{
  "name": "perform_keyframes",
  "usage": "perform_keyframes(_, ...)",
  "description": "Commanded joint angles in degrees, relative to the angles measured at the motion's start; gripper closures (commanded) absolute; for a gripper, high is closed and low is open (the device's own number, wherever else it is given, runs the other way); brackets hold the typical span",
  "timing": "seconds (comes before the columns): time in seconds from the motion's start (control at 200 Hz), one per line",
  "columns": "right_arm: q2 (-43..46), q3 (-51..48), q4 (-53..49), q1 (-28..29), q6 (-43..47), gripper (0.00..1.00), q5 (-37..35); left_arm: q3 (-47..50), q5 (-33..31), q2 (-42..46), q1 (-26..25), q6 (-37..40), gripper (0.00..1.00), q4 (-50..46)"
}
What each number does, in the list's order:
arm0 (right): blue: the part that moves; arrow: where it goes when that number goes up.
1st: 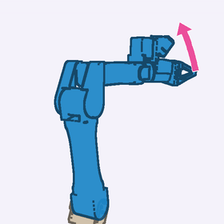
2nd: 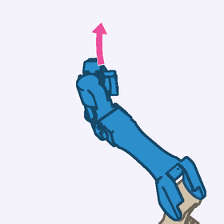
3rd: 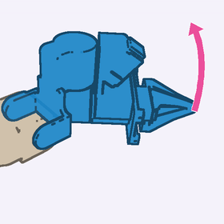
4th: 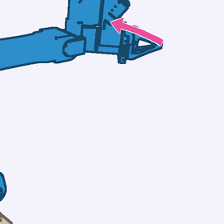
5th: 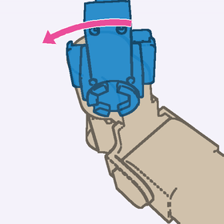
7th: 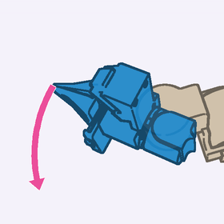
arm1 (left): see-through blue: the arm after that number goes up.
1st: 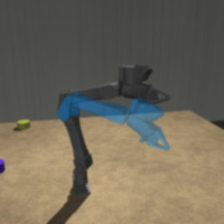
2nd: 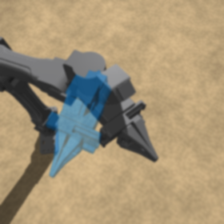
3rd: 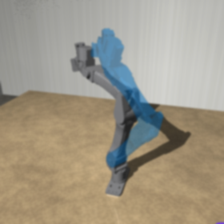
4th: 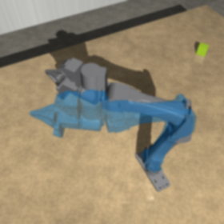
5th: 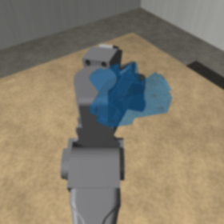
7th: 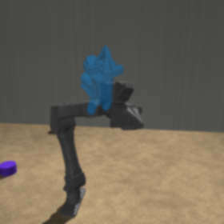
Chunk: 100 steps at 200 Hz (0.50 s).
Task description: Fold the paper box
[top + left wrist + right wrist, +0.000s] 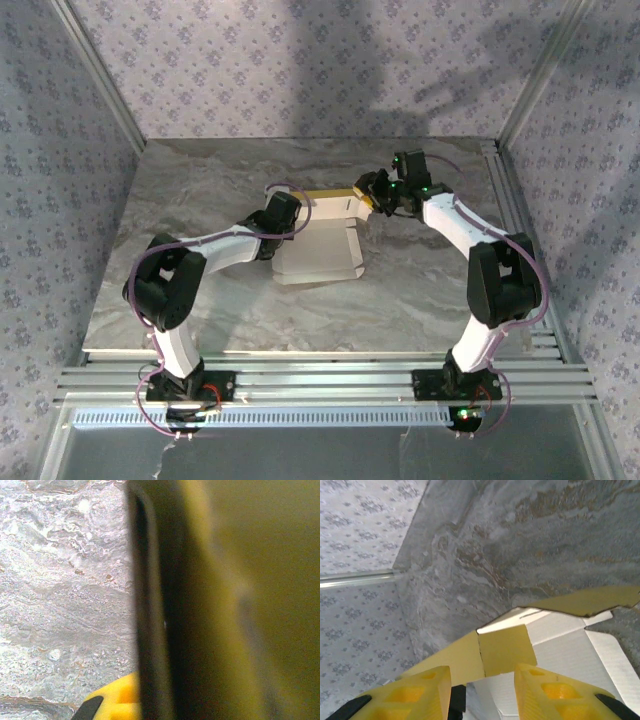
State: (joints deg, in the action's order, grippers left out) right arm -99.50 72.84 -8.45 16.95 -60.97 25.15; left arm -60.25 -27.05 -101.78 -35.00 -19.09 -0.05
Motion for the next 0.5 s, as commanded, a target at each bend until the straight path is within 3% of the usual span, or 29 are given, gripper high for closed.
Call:
perform_keyframes(0.0,-1.8,2.5,-0.5,0.8,0.2,0.62,0.4,-1.5,-0.4,-0.9,-0.1,1.3,1.0,0.1)
perform_keyframes(0.495,-5.9,6.2,0.4,1.2,0.5,0.63,2.3,-1.7,0.4,-0.7,-0.1,1.9,1.0,0.1)
